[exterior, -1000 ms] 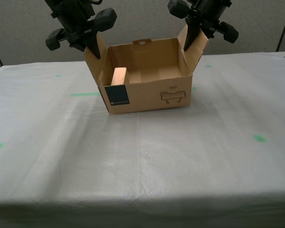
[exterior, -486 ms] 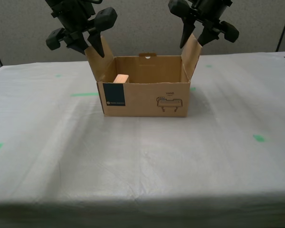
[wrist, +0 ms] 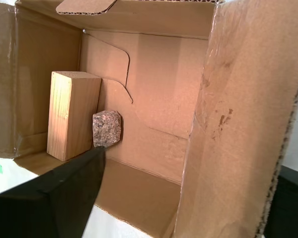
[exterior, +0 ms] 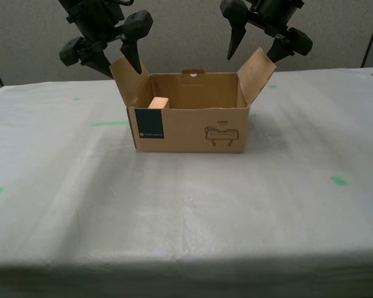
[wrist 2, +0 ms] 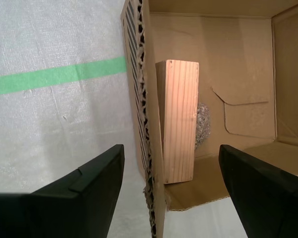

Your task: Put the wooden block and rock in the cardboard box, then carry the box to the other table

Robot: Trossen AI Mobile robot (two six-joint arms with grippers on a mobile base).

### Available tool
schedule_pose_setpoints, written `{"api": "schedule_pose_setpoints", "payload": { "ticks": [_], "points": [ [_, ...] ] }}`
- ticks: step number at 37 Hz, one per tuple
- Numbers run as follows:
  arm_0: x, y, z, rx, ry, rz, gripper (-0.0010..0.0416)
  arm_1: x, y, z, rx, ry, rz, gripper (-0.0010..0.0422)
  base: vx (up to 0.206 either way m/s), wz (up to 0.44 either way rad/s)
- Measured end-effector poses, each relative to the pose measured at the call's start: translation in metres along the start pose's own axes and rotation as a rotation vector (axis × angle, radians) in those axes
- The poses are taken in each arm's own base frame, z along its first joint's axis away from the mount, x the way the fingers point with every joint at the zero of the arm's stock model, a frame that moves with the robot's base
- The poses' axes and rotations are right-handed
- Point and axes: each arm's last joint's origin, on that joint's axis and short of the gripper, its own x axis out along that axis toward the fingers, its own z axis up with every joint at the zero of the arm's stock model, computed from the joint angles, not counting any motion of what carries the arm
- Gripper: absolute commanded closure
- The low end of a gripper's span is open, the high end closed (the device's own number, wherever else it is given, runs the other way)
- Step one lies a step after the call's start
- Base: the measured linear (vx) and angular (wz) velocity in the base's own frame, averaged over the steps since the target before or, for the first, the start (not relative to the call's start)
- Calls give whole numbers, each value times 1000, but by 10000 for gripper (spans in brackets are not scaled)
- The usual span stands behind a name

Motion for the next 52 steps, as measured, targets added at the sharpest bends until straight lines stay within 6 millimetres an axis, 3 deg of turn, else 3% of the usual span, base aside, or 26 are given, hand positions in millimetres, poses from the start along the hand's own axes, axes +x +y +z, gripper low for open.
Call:
{"api": "schedule_pose_setpoints", "payload": {
  "ticks": [5,20,28,38,52],
  "points": [
    [0,0,0,0,0,0,3,0,1,-1,-3,13,3,130,0,0],
    [-1,0,0,0,1,0,16,-5,3,0,7,19,91,126,0,0],
    [-11,3,-4,4,10,-4,16,-17,0,1,23,7,88,126,0,0],
    [-47,16,-8,-60,-68,23,16,-61,-10,-1,58,-104,66,126,0,0],
    [-128,34,-36,-193,-249,-73,16,-146,-26,-25,116,-280,51,126,0,0]
  ]
}}
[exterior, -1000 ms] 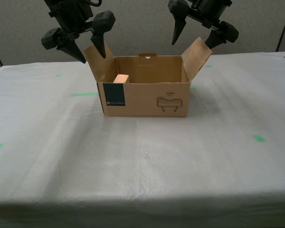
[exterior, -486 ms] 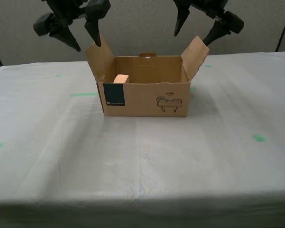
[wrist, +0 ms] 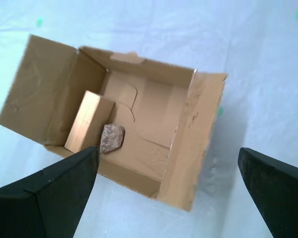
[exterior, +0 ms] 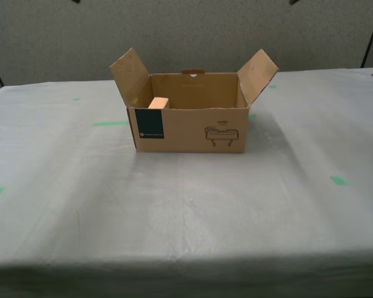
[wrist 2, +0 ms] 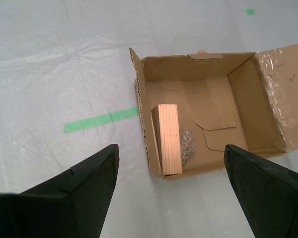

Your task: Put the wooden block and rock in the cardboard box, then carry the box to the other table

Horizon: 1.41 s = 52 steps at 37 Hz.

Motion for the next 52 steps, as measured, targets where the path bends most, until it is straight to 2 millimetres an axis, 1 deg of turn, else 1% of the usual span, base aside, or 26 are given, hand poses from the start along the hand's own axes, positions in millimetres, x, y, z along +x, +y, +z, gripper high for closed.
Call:
{"api": "schedule_pose_setpoints", "payload": {
  "ticks": [5,10,12,16,21,26,34,52],
  "points": [
    [-30,4,-10,-39,-60,5,16,-27,-2,-5,28,-41,25,126,0,0],
    [-51,4,-33,-52,-101,15,16,-52,-2,-15,40,-104,102,126,0,0],
    [-56,3,-43,-56,-118,19,16,-58,-1,-22,41,-120,106,126,0,0],
    [-62,0,-61,-62,-148,25,16,-60,1,-40,41,-120,107,126,0,0],
    [-63,-4,-80,-64,-157,27,17,-59,5,-62,41,-120,107,126,0,0],
    [-60,-7,-89,-68,-174,29,16,-63,6,-73,46,-176,99,126,0,0],
    [-56,-9,-94,-65,-158,26,16,-72,6,-79,47,-200,95,126,0,0],
    [-54,-10,-94,-63,-155,25,17,-72,6,-80,47,-189,97,126,0,0]
  ]
}}
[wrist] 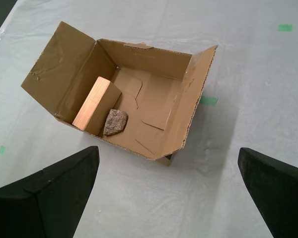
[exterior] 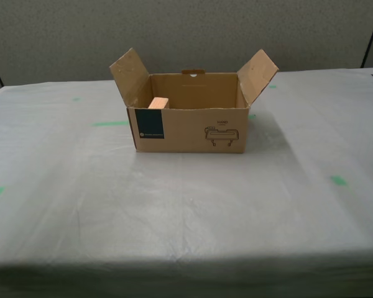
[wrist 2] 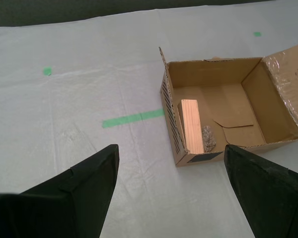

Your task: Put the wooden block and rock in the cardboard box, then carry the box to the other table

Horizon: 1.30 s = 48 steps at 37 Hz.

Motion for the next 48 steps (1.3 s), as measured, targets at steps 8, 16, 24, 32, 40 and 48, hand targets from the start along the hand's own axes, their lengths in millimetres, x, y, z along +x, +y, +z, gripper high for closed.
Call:
{"api": "schedule_pose_setpoints", "payload": {
  "ticks": [8,16,24,32,40,48],
  "points": [
    [0,0,0,-1,0,0,16,0,0,0,0,0,0,126,0,0],
    [0,0,0,0,0,0,16,0,0,0,0,0,0,126,0,0],
    [0,0,0,0,0,0,17,0,0,0,0,0,0,126,0,0],
    [0,0,0,-1,0,0,16,0,0,0,0,0,0,126,0,0],
    [0,0,0,0,0,0,16,0,0,0,0,0,0,126,0,0],
    [0,0,0,-1,0,0,16,0,0,0,0,0,0,126,0,0]
  ]
}}
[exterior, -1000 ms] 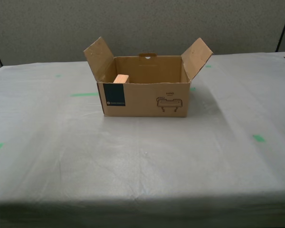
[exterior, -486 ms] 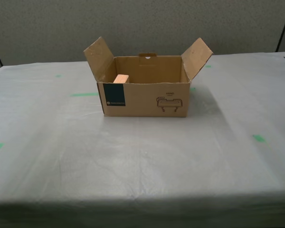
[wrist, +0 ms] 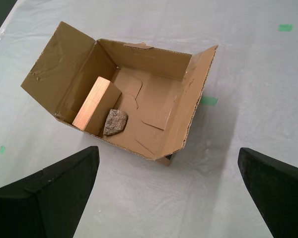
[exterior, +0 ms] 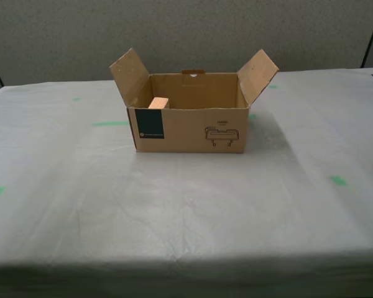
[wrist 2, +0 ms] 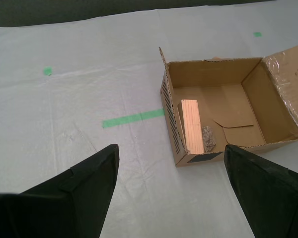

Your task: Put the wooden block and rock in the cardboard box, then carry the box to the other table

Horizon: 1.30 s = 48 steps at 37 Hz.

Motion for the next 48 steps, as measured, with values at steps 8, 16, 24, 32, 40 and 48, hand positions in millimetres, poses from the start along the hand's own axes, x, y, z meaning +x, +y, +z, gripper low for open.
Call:
{"api": "schedule_pose_setpoints", "payload": {
  "ticks": [8,16,24,32,40,48],
  "points": [
    [0,0,0,0,0,0,16,0,0,0,0,0,0,126,0,0],
    [0,0,0,1,0,0,16,0,0,0,0,0,0,126,0,0],
    [0,0,0,0,0,0,16,0,0,0,0,0,0,126,0,0],
    [0,0,0,0,0,0,16,0,0,0,0,0,0,126,0,0],
    [0,0,0,1,0,0,16,0,0,0,0,0,0,126,0,0],
    [0,0,0,1,0,0,16,0,0,0,0,0,0,126,0,0]
  ]
}}
